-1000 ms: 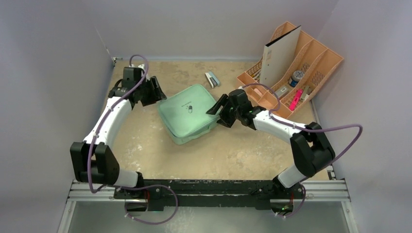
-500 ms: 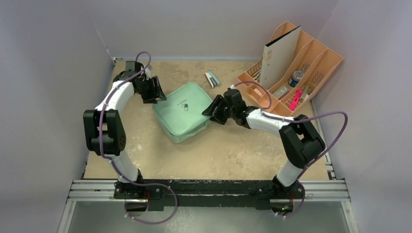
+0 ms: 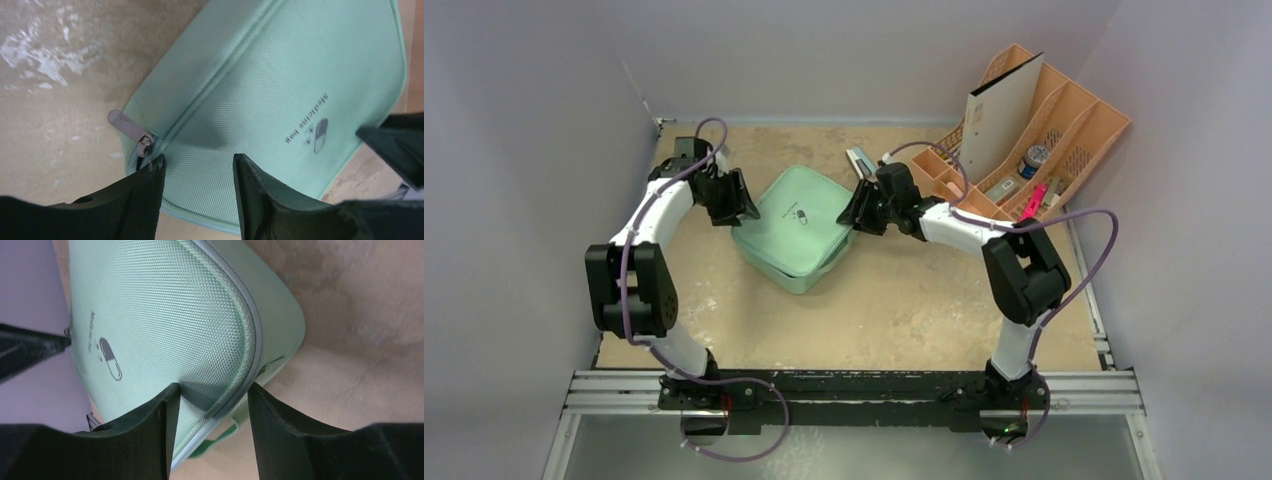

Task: Organize the medicine kit
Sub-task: Adjust the medicine box at the center of the board.

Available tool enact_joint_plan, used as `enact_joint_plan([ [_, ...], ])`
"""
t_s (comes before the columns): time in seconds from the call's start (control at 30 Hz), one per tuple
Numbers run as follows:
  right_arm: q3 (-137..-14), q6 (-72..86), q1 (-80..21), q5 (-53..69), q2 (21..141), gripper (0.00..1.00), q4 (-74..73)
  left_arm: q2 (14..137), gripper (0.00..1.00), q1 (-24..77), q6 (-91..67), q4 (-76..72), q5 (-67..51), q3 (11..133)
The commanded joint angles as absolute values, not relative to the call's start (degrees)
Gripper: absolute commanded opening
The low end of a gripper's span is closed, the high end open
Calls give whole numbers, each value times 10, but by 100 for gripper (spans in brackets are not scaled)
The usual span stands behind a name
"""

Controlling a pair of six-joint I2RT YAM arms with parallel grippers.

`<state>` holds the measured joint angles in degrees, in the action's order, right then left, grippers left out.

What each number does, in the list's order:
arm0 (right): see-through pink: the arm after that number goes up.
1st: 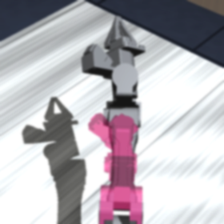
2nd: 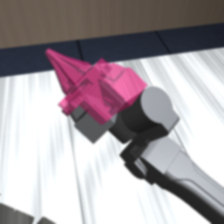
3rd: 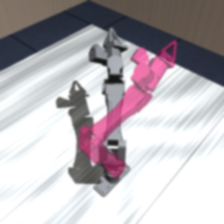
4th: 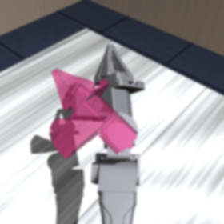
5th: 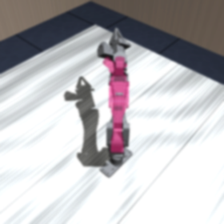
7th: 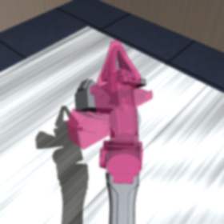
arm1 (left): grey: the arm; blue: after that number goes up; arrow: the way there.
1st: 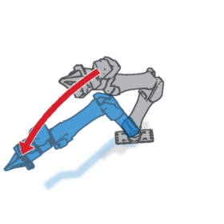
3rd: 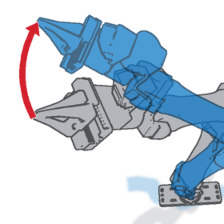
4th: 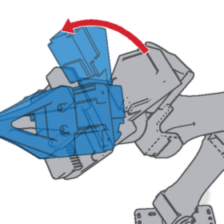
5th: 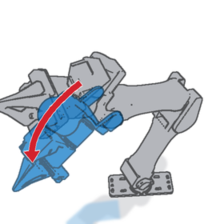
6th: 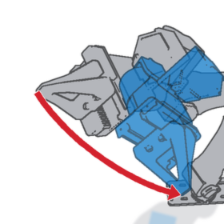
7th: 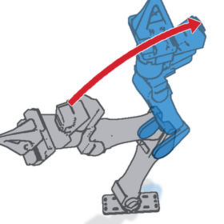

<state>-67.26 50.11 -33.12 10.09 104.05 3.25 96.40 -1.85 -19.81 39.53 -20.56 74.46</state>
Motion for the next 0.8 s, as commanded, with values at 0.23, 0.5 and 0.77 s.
enact_joint_plan([
  [0.23, -768, 380, -280, 189, 1117, 58, 82, 912, 59, -64, -246, 383, -193, 773],
  [0.5, -840, 306, -278, 196, 1140, 60, 2, 962, 60, -112, -252, 353, -155, 825],
  [0.77, -876, 295, -277, 205, 1159, 60, -17, 1031, 49, -208, -312, 334, -249, 818],
])
